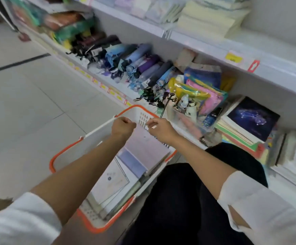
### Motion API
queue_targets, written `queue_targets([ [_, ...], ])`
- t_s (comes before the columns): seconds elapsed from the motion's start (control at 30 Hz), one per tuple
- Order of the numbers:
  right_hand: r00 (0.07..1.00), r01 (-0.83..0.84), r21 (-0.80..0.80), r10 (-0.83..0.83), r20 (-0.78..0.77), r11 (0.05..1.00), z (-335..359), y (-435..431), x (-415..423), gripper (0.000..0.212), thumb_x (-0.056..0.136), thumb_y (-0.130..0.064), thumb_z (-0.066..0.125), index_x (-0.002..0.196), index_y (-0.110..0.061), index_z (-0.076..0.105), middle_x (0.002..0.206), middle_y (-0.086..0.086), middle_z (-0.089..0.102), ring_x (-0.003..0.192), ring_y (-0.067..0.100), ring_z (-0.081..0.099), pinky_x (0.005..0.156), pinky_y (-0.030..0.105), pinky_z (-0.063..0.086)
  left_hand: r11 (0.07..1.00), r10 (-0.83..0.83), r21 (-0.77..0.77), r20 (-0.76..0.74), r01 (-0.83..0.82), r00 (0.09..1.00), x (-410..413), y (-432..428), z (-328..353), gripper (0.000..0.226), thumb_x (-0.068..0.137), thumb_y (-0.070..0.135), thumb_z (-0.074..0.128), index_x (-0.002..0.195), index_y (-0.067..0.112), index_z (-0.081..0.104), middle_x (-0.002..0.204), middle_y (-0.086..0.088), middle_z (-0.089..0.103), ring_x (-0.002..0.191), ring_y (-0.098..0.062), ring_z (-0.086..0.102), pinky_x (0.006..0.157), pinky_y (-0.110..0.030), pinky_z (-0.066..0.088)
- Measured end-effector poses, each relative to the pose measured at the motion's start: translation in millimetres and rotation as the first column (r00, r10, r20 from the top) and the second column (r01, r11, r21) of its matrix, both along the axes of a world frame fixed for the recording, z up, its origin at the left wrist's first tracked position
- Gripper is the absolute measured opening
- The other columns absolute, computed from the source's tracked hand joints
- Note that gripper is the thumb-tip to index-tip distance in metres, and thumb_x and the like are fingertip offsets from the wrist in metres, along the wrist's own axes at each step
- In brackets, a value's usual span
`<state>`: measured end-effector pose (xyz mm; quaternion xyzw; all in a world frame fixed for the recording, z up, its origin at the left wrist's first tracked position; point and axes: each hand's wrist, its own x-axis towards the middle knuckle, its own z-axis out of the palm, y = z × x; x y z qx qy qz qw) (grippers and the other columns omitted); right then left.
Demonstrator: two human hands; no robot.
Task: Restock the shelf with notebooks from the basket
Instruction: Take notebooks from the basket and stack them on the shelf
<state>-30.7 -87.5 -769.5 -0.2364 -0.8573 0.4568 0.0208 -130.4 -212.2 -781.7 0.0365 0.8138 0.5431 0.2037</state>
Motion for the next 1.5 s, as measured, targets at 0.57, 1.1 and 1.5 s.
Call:
queue_targets([
  [0.57,0.802,-0.348,-0.152,0.378,0.462,0.925,-126,-66,4,0.046,0.098,-0.003,0.045,0.143,-0.013,0.042,0.151,0.007,0.038,0.140,0.022,0.034,0.110,0.029,0.030,0.806,0.236,-0.590,0.399,0.051,0.886,31,-171,-174,0.029,0.088,0.013,0.062,0.113,-0.001,0.057,0.111,-0.019,0.061,0.098,-0.034,0.060,0.082,-0.035,0.049],
  [1.1,0.749,-0.305,-0.273,0.407,0.523,0.912,-136,-76,0,0.061,0.093,-0.004,0.052,0.150,-0.015,0.031,0.157,0.001,0.026,0.135,0.022,0.040,0.103,0.030,0.040,0.885,0.353,-0.439,0.417,-0.154,0.838,52,-147,-187,0.043,0.082,0.027,0.071,0.108,-0.003,0.057,0.106,-0.017,0.064,0.090,-0.031,0.064,0.063,-0.030,0.047],
  [1.5,0.879,0.031,-0.326,0.130,0.459,0.945,-119,-65,3,0.032,0.089,0.001,0.053,0.120,0.000,0.062,0.105,0.006,0.068,0.094,0.019,0.062,0.083,0.029,0.053,0.918,0.147,0.146,0.739,-0.369,0.657,60,-140,-161,0.025,0.102,0.021,0.045,0.124,0.009,0.052,0.115,-0.010,0.065,0.097,-0.025,0.063,0.083,-0.037,0.052],
])
